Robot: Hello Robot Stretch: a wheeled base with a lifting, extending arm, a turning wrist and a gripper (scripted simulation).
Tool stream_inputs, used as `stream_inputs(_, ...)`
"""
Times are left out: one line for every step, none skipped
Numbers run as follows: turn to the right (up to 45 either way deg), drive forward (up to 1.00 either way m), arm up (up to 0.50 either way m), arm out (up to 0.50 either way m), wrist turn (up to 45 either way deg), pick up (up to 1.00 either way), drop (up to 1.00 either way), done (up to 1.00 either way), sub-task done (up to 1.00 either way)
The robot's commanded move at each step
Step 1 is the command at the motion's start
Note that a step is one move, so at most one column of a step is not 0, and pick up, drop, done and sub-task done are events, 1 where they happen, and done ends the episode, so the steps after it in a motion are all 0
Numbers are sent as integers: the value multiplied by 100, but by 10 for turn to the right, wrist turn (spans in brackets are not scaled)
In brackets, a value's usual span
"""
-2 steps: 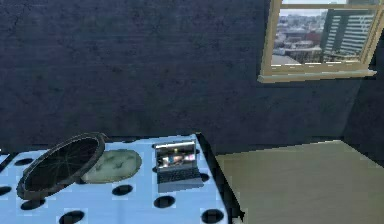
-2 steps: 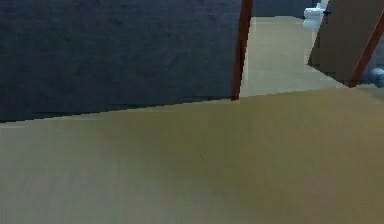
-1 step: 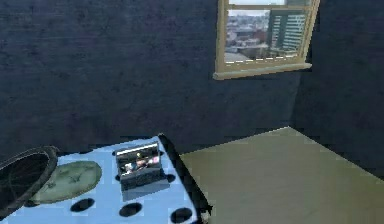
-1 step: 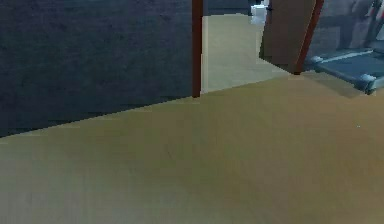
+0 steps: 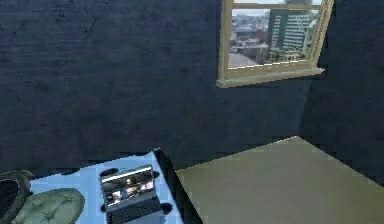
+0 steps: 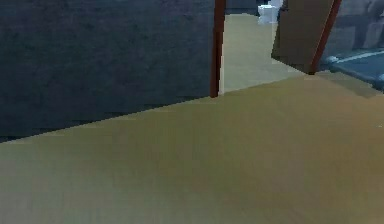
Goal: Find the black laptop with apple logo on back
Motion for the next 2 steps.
stream_inputs(-180,0,0,0,0,0,0,0,0)
stream_inputs(0,0,0,0,0,0,0,100,0)
